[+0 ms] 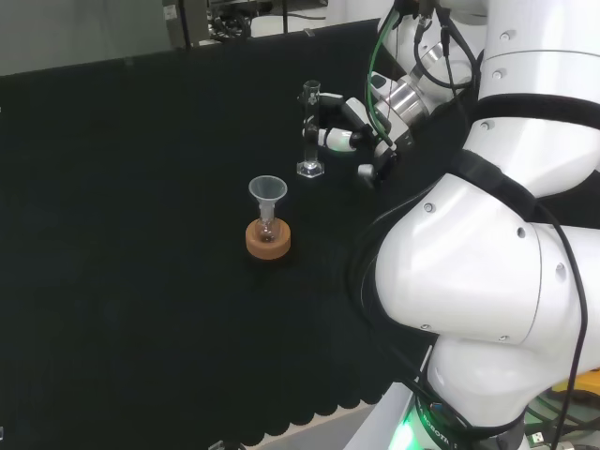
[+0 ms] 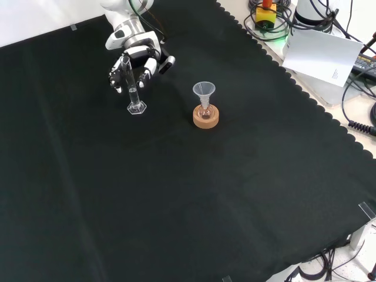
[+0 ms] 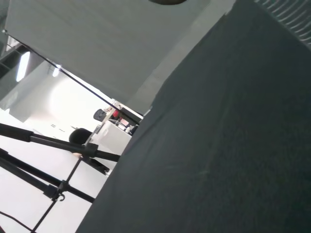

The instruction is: Pick up the graduated cylinder.

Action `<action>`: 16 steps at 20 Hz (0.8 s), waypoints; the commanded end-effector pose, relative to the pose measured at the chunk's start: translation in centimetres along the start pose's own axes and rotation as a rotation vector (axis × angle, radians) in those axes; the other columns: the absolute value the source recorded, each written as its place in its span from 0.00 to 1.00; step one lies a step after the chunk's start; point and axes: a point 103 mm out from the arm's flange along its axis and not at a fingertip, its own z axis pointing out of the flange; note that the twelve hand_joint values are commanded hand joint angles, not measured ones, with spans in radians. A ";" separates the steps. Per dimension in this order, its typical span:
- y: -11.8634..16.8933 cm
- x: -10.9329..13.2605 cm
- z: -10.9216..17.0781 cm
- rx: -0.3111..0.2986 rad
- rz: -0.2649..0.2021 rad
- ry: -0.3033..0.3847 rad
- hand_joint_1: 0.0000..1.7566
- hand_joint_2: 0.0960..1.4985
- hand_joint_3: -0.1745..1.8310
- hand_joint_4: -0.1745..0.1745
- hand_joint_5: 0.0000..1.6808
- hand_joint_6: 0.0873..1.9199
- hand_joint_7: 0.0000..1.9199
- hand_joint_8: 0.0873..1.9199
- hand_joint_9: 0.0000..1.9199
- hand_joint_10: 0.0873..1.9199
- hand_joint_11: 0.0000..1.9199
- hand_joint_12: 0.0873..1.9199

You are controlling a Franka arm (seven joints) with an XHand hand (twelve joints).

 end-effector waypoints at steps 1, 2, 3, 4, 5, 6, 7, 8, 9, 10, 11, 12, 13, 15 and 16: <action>0.2 0.0 0.3 0.025 -0.016 0.015 0.59 0.67 0.00 0.45 0.39 0.04 0.30 0.26 0.43 0.20 0.27 0.62; 0.2 0.0 0.3 0.029 -0.019 0.013 0.59 0.67 0.00 0.45 0.39 0.05 0.31 0.26 0.44 0.19 0.27 0.61; 0.3 0.0 0.3 0.030 -0.020 0.011 0.59 0.67 0.00 0.45 0.39 0.06 0.31 0.25 0.45 0.18 0.28 0.61; 0.3 0.0 0.3 0.032 -0.019 0.011 0.59 0.67 0.00 0.45 0.39 0.08 0.32 0.25 0.46 0.17 0.29 0.61; 0.3 0.0 0.3 0.033 -0.019 0.011 0.59 0.67 0.00 0.46 0.39 0.10 0.33 0.24 0.47 0.16 0.29 0.61; 0.3 0.0 0.5 0.035 -0.019 0.007 0.59 0.67 0.00 0.46 0.39 0.11 0.34 0.24 0.47 0.16 0.29 0.60; 0.3 0.0 0.5 0.034 -0.018 0.008 0.59 0.67 0.00 0.46 0.40 0.12 0.34 0.24 0.48 0.15 0.29 0.60; 0.3 0.0 0.5 0.032 -0.016 0.011 0.59 0.67 0.00 0.46 0.39 0.13 0.34 0.24 0.48 0.15 0.29 0.60; 0.3 -0.1 0.6 0.033 -0.015 0.016 0.59 0.67 0.00 0.47 0.39 0.15 0.35 0.24 0.49 0.14 0.30 0.60; 0.2 -0.2 0.6 0.034 -0.012 0.022 0.59 0.67 0.00 0.47 0.39 0.16 0.35 0.24 0.49 0.14 0.30 0.60; 0.2 -0.4 0.6 0.030 -0.010 0.028 0.59 0.66 0.00 0.47 0.39 0.16 0.35 0.24 0.49 0.14 0.30 0.60; 0.1 -0.5 0.5 0.027 -0.009 0.032 0.59 0.66 0.00 0.47 0.39 0.17 0.35 0.23 0.49 0.14 0.30 0.60; 0.0 -0.5 0.5 0.026 -0.009 0.032 0.59 0.66 0.00 0.48 0.39 0.18 0.34 0.23 0.49 0.14 0.30 0.60; 0.0 -0.5 0.8 0.026 -0.009 0.028 0.59 0.66 0.00 0.48 0.38 0.19 0.34 0.24 0.49 0.13 0.31 0.59; 0.0 -0.5 0.8 0.024 -0.008 0.031 0.59 0.66 0.00 0.48 0.38 0.19 0.34 0.24 0.49 0.13 0.31 0.59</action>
